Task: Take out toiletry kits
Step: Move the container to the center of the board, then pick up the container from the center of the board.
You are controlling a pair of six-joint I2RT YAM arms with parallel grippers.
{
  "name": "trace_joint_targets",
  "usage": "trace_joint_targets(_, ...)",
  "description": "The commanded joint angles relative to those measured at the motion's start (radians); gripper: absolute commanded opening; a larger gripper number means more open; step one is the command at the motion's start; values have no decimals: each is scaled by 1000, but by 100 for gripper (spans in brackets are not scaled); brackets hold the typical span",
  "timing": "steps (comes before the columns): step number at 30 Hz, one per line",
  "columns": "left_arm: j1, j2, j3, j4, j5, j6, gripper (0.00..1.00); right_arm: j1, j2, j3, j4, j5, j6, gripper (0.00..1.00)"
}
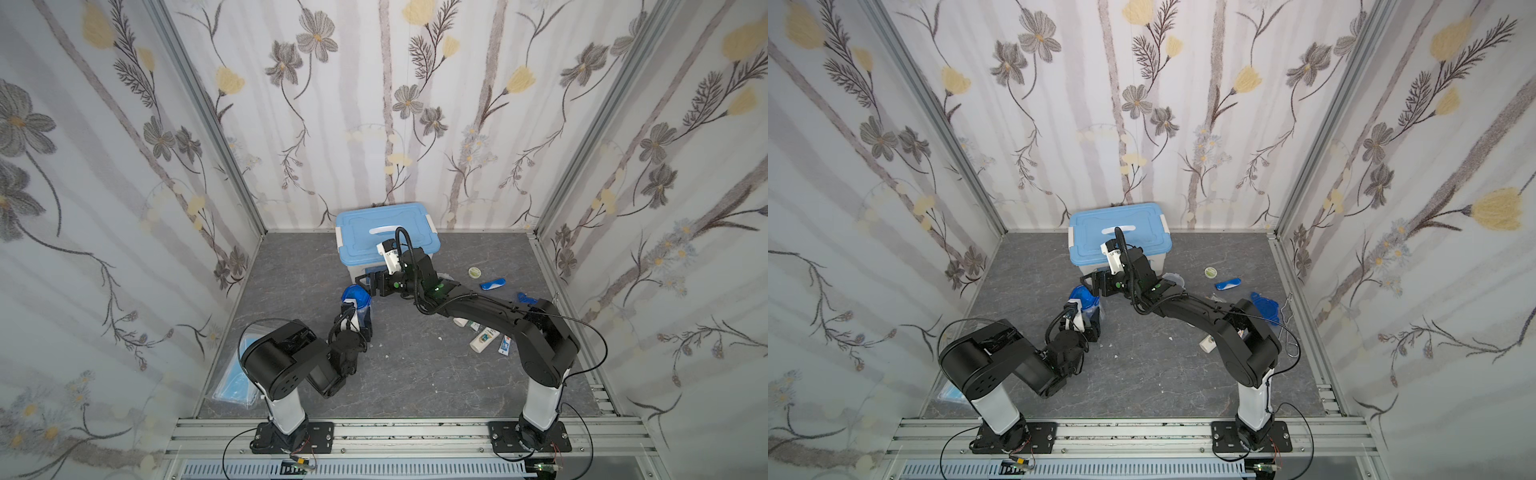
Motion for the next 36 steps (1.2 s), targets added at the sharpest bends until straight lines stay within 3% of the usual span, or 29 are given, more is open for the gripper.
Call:
trace_joint_targets(1,-17,4,11,-22,18,65,64,-3,20,10,16,3,-10,88)
trace_joint_targets(9,-16,26,24,-21,58,92,67,-13,93,46,-10,-46,32,81)
trace_joint_targets(23,-17,75,61,-21,66,89,93,-15,91,-61,72,-118,169,63)
trace_joint_targets(29,-17,95,93,-21,39,100,92,-15,92,-78,87,-143,201,60)
trace_joint_targets(36,-15,126,143,-20,46,114,77,-14,85,-85,99,-169,221,58)
